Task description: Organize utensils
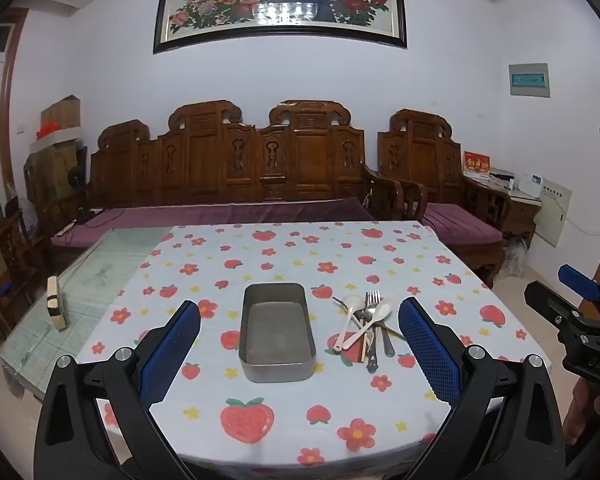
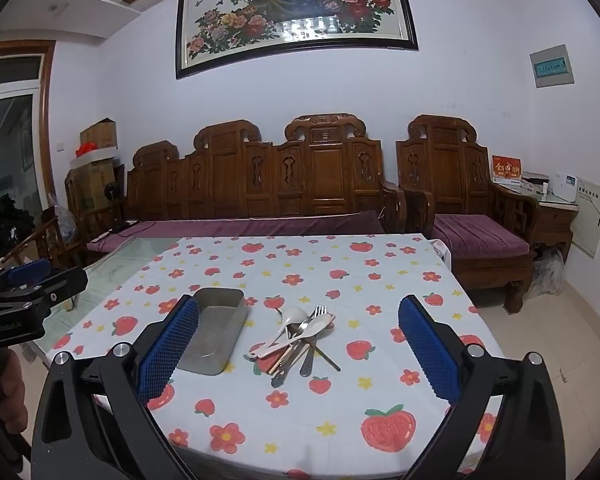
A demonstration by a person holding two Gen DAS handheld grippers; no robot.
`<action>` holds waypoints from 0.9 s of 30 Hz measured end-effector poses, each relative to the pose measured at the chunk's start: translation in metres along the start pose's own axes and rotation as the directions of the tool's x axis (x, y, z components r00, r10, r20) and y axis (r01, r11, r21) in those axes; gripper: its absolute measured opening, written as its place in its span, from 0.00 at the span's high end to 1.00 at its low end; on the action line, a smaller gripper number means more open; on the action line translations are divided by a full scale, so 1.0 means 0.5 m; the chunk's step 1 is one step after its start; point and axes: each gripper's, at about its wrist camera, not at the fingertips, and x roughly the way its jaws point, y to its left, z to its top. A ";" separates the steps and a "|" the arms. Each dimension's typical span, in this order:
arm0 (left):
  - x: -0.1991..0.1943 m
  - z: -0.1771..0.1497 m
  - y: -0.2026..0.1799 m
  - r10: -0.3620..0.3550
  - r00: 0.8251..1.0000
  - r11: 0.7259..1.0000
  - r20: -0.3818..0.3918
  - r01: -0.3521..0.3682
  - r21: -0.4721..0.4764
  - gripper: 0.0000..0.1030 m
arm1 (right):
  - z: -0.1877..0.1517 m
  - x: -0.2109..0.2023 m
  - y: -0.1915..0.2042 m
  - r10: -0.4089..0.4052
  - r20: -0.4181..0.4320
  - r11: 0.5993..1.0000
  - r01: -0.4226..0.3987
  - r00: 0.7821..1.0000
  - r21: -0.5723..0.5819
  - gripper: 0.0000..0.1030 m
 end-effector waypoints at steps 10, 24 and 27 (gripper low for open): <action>0.007 -0.005 -0.027 -0.004 1.000 1.000 0.001 0.004 0.002 0.07 | 0.003 -0.002 -0.008 0.000 -0.003 1.000 0.000 1.000 0.003 0.02; 0.007 -0.006 -0.045 -0.005 1.000 1.000 0.002 0.005 0.002 0.07 | 0.001 -0.001 -0.007 0.000 -0.004 1.000 0.000 1.000 0.004 0.02; 0.007 -0.006 -0.044 -0.006 1.000 1.000 0.002 0.006 0.001 0.07 | 0.001 0.000 -0.007 0.000 -0.005 1.000 0.000 1.000 0.004 0.02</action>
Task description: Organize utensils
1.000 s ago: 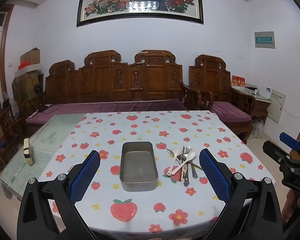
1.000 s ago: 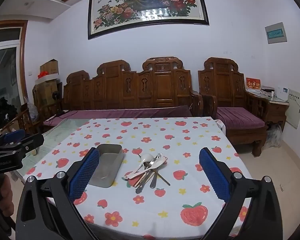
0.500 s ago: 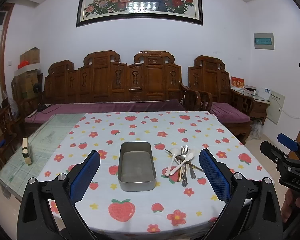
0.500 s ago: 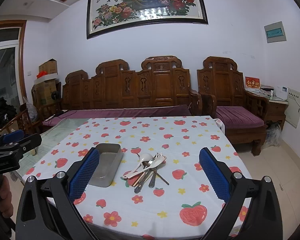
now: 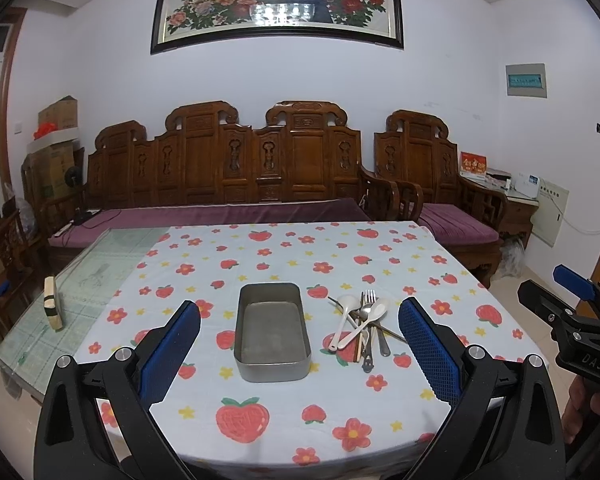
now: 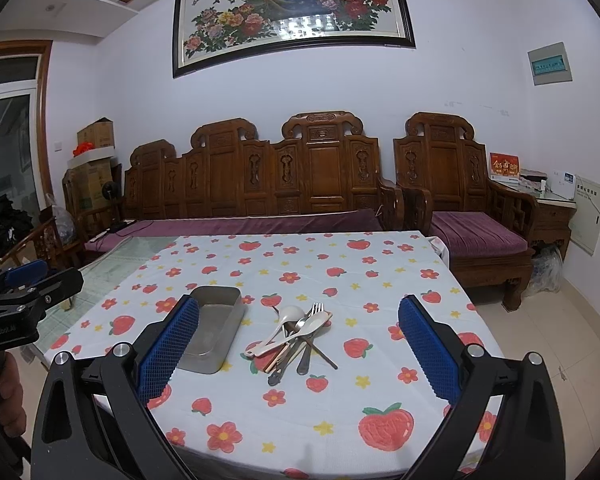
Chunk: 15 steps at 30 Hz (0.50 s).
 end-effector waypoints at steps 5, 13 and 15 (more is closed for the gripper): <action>-0.001 0.001 0.004 0.001 1.000 1.000 -0.001 -0.001 0.001 0.07 | 0.000 0.000 0.001 0.000 0.000 1.000 0.000 1.000 0.001 0.02; -0.002 0.002 0.004 0.001 1.000 1.000 0.000 -0.001 0.001 0.07 | 0.001 0.000 0.001 0.000 0.000 1.000 0.000 1.000 0.001 0.02; -0.001 0.001 -0.001 0.001 1.000 1.000 0.000 -0.001 0.002 0.07 | 0.001 0.000 0.002 -0.001 0.000 1.000 0.001 1.000 0.000 0.02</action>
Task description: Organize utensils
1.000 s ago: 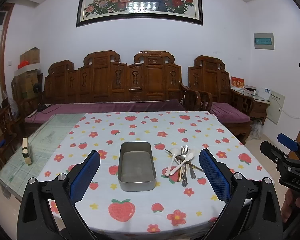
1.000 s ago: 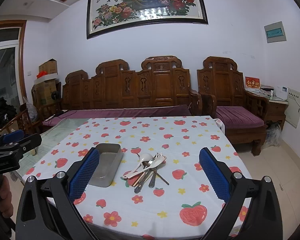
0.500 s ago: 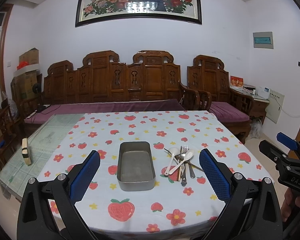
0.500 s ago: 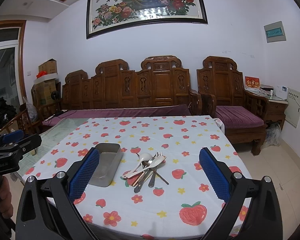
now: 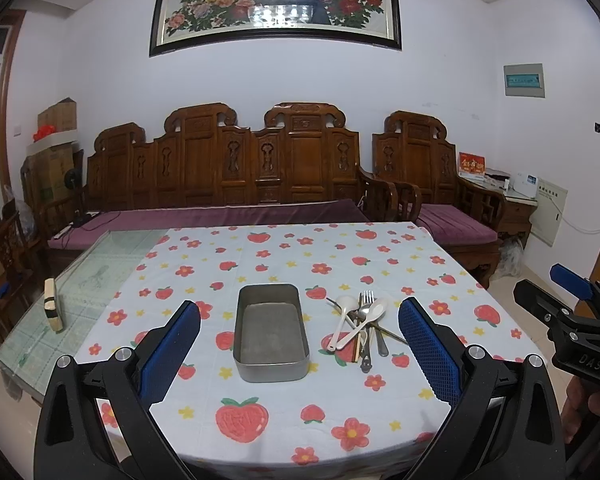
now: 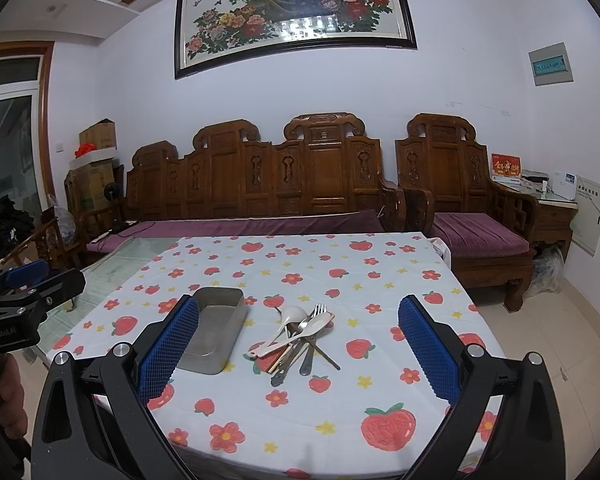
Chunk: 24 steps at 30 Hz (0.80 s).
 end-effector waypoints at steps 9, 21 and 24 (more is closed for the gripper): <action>-0.003 0.000 0.004 0.000 1.000 1.000 0.001 0.000 -0.001 0.07 | 0.000 0.000 0.000 0.000 0.001 1.000 0.000 1.000 0.001 0.02; -0.002 -0.001 -0.002 0.000 1.000 1.000 0.001 0.000 0.000 0.07 | 0.000 -0.001 0.000 0.001 0.001 1.000 -0.001 1.000 0.001 0.02; -0.003 -0.001 -0.003 0.000 1.000 1.000 0.001 0.000 0.001 0.07 | -0.001 -0.001 0.000 0.000 0.001 1.000 0.000 1.000 0.001 0.02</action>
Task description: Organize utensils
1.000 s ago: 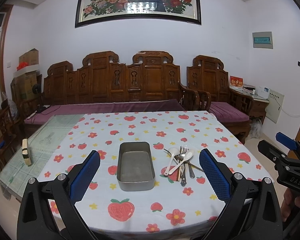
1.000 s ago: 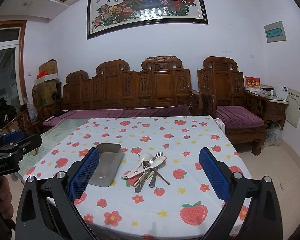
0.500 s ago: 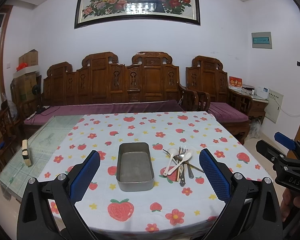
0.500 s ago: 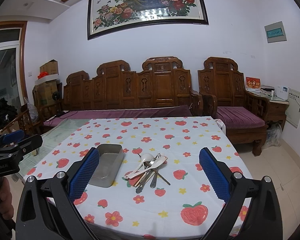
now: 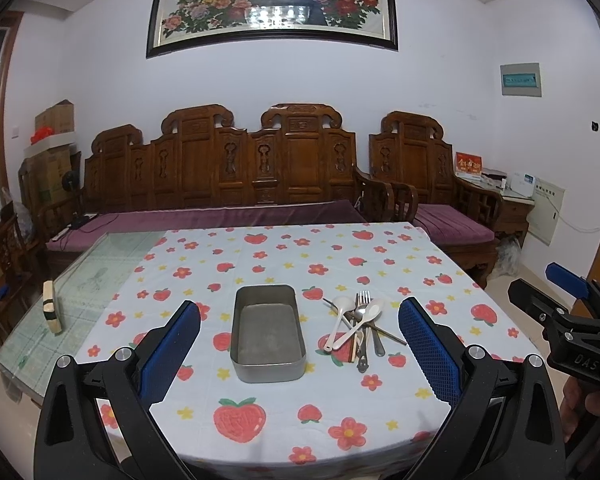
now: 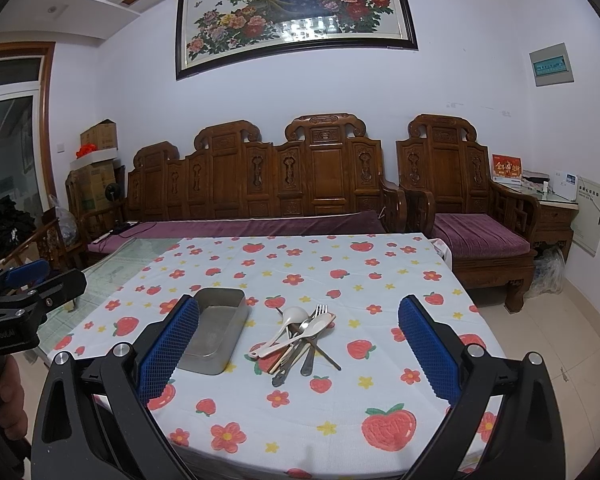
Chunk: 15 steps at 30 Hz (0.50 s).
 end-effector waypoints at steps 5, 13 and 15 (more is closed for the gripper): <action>-0.009 0.009 -0.006 -0.004 1.000 1.000 -0.004 0.004 0.001 0.07 | -0.001 0.001 0.000 0.000 -0.001 1.000 0.000 1.000 0.001 0.02; 0.013 0.008 -0.008 -0.010 0.999 1.000 -0.045 0.010 0.008 0.07 | 0.003 0.001 0.000 0.001 -0.019 1.000 -0.001 1.000 -0.002 0.02; 0.027 0.002 -0.001 -0.013 0.998 1.000 -0.061 0.013 0.005 0.07 | -0.003 0.009 -0.003 0.000 -0.026 1.000 0.000 1.000 0.000 0.02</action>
